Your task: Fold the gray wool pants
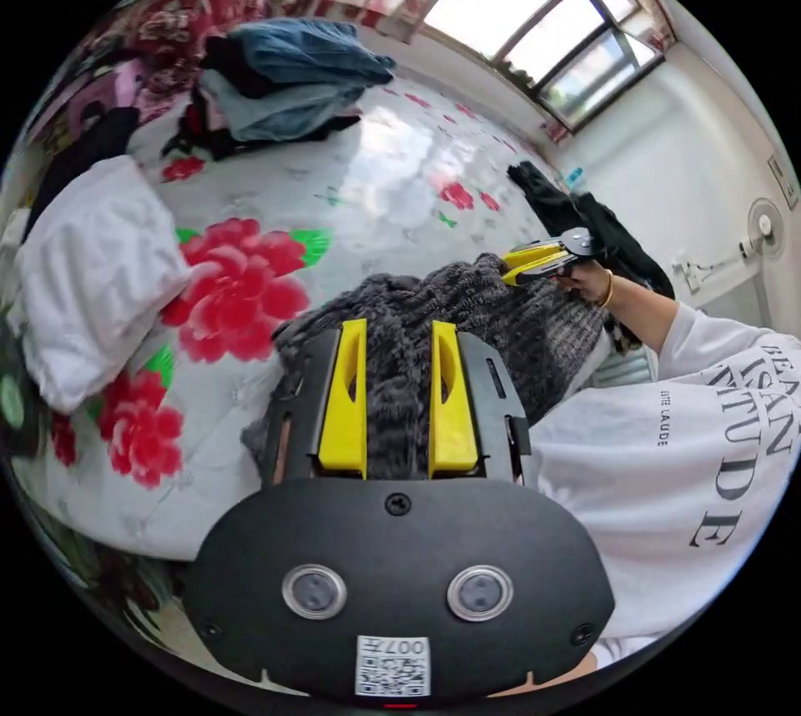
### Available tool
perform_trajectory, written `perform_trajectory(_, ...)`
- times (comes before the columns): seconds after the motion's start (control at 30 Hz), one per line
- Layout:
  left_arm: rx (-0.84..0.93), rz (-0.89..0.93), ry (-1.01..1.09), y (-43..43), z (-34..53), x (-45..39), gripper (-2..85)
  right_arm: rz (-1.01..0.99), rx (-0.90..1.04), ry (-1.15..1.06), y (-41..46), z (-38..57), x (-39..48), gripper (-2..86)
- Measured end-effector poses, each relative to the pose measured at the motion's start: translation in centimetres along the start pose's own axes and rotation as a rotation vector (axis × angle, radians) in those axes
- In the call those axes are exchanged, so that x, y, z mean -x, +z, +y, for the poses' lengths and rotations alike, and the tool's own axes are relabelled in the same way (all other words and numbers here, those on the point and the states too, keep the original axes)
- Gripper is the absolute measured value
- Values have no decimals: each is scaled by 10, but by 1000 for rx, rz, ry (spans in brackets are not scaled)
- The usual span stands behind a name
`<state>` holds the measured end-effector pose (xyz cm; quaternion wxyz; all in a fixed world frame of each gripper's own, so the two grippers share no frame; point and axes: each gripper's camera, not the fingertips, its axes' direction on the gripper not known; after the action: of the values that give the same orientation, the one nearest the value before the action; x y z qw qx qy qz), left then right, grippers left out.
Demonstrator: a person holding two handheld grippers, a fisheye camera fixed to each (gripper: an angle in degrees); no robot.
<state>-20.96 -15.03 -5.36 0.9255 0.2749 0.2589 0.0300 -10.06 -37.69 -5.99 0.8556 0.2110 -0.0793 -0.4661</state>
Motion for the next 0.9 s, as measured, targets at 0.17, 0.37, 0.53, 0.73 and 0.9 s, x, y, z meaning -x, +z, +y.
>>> perform_trajectory(0.17,283,-279,70,100,-29,12,71,32,17,-155,-3,60,30,44)
perform_trajectory(0.37,153,-87,-115,93,-30,58,59,-163,-51,3,-26,62,-25,65)
perform_trajectory(0.53,101,-44,-161,82,-34,72,65,-404,-196,273,-59,24,-124,85)
perform_trajectory(0.73,-73,-71,-240,30,-26,89,73,-451,-51,317,-61,-40,-195,89)
perform_trajectory(0.9,-3,-97,-258,26,-27,108,118,-633,319,321,-9,-77,-212,83)
